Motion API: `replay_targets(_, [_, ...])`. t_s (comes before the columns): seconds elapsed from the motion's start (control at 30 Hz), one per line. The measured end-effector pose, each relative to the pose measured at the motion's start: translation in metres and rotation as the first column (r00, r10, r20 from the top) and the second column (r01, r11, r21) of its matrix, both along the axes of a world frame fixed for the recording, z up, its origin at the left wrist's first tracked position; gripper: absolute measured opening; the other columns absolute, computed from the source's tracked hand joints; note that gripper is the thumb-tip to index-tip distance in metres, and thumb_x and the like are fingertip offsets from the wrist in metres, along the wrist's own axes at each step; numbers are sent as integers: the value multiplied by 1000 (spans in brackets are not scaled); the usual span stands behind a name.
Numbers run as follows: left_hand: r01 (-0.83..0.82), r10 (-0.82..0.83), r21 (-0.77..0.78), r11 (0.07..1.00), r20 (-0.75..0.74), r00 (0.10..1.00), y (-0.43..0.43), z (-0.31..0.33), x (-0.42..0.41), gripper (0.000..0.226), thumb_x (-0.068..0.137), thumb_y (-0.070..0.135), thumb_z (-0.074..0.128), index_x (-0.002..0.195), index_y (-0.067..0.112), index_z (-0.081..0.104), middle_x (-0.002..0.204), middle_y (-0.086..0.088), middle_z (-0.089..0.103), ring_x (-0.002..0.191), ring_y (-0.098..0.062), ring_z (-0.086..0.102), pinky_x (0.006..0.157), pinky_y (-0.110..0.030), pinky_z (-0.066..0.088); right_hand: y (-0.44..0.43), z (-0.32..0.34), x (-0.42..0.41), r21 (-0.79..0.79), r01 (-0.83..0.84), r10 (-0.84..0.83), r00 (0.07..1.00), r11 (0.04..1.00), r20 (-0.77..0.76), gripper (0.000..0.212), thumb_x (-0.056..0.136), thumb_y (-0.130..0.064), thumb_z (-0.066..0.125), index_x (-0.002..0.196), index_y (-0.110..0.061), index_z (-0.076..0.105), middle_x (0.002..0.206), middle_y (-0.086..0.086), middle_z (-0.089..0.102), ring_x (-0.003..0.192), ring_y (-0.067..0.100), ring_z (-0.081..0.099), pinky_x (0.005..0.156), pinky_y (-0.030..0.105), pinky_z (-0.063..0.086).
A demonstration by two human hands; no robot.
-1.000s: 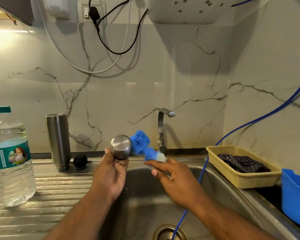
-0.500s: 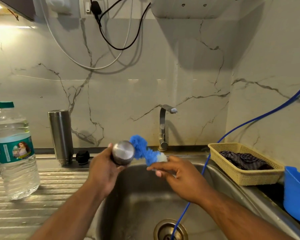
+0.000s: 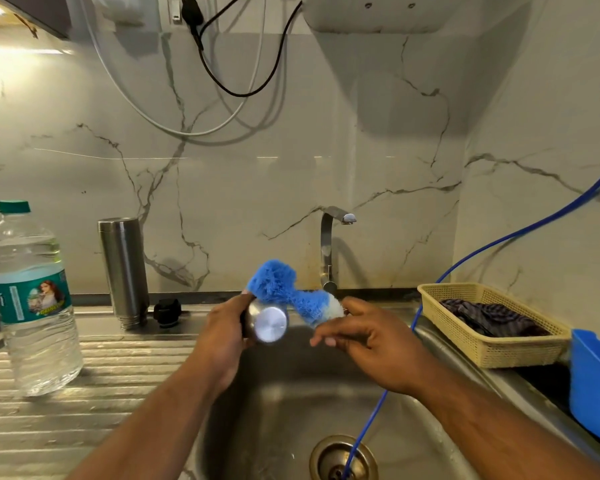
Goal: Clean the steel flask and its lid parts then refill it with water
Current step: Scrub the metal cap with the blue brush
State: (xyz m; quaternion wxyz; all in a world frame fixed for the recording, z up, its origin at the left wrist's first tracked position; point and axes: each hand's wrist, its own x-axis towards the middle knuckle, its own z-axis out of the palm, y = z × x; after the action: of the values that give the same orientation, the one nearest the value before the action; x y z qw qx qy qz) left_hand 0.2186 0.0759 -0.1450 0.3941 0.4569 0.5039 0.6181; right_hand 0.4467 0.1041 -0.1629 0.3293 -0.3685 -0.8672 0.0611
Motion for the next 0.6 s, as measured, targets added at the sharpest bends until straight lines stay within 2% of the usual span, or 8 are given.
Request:
replay_targets(0.03, [-29,29,7,1000,13,1000,1,1,-4,31,107,19,46,91,18,72,86,-8,74,81,-21,69,78,-37,53,1,0,5,-14,10,-10,1000,1000,11,21,98,-36,63,107,-52,72,107,-34,48,102,-5,51,73,16,45])
replay_targets(0.1, [-32,33,23,999,-66,997,-1,1,-5,31,107,25,45,92,17,70,88,-9,70,86,-26,66,83,-42,52,1,0,7,-19,28,-27,999,999,27,21,98,-35,63,107,-52,71,106,-35,47,100,-7,51,71,17,43])
replay_targets(0.17, [4,0,40,999,-113,994,-3,-2,3,38,107,26,41,86,13,69,76,-5,72,83,-30,63,80,-44,49,-2,1,1,14,13,-14,999,1000,30,21,98,-34,63,108,-51,72,103,-35,47,95,-7,51,68,15,38])
replay_targets(0.23, [39,-36,33,999,-69,997,-2,-3,6,39,106,23,37,79,11,63,63,-1,66,75,-29,57,76,-42,44,-4,3,-3,45,-10,8,999,999,42,22,98,-35,62,109,-51,71,101,-31,48,94,-4,51,67,15,40])
replay_targets(0.37, [34,-32,26,999,-89,995,2,-5,-5,36,104,19,38,78,12,62,66,-1,66,82,-25,58,83,-39,43,0,7,11,36,104,-106,991,994,75,20,98,-37,62,107,-54,70,103,-30,48,97,-5,50,69,15,39])
replay_targets(0.47, [61,-41,61,996,-297,954,0,-7,-3,39,108,18,36,82,19,65,70,11,68,76,-4,62,77,-26,43,-1,4,9,76,67,-74,993,995,87,21,98,-35,63,107,-52,71,102,-34,47,97,-7,50,67,13,39])
replay_targets(0.53, [55,-20,70,996,-429,903,0,-10,-3,34,109,17,37,86,26,61,83,14,60,81,5,58,76,-16,43,0,3,5,73,94,-100,990,993,98,21,98,-34,61,107,-51,71,100,-37,44,98,-9,48,67,13,37])
replay_targets(0.6, [50,0,83,995,-512,859,0,-11,-4,34,108,12,38,86,32,55,88,19,50,80,19,53,71,-3,39,2,2,8,80,128,-137,984,989,113,22,99,-34,61,108,-51,70,98,-33,44,96,-9,48,68,13,35])
